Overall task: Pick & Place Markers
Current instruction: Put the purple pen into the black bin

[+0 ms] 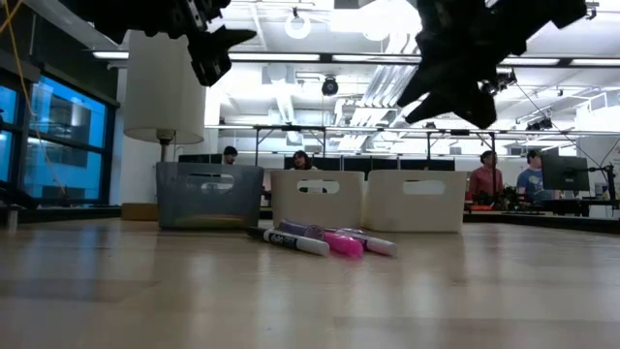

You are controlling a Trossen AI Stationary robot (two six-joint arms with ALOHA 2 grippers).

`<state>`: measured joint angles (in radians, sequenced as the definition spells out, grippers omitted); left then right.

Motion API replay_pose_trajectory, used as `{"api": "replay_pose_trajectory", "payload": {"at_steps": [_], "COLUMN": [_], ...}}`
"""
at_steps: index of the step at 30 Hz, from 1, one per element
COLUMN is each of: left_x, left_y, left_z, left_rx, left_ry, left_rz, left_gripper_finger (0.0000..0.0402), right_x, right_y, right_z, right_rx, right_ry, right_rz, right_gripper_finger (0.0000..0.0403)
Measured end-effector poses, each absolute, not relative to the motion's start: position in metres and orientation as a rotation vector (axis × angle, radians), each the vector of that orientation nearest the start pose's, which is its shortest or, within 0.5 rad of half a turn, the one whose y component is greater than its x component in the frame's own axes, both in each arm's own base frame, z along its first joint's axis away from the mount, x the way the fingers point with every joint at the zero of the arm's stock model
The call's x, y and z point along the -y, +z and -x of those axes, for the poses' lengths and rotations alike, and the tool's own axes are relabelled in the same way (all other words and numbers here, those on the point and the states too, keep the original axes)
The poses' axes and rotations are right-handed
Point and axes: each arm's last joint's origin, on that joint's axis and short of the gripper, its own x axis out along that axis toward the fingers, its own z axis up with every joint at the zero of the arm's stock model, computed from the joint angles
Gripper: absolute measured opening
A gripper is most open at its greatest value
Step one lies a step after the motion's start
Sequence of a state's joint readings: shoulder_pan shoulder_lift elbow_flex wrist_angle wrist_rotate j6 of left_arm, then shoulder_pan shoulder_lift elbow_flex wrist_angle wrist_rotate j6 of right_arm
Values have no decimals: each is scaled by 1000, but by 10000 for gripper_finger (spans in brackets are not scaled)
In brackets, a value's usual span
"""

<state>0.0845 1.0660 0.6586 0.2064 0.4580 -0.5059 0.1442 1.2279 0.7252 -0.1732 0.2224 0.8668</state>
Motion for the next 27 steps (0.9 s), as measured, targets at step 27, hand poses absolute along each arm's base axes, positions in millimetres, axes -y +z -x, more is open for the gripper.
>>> {"api": "replay_pose_trajectory", "payload": {"at_steps": [27], "left_x": [1], "left_y": [301], "left_z": [-197], "left_rx": [-200], "left_ry": [-533], "left_rz": [397], "left_gripper_finger": [238], "right_x": [-66], "right_y": [165], "right_z": [-382], "right_rx": [-1244], "right_ry": [-617], "right_rz": [-629], "right_gripper_finger": [119]}}
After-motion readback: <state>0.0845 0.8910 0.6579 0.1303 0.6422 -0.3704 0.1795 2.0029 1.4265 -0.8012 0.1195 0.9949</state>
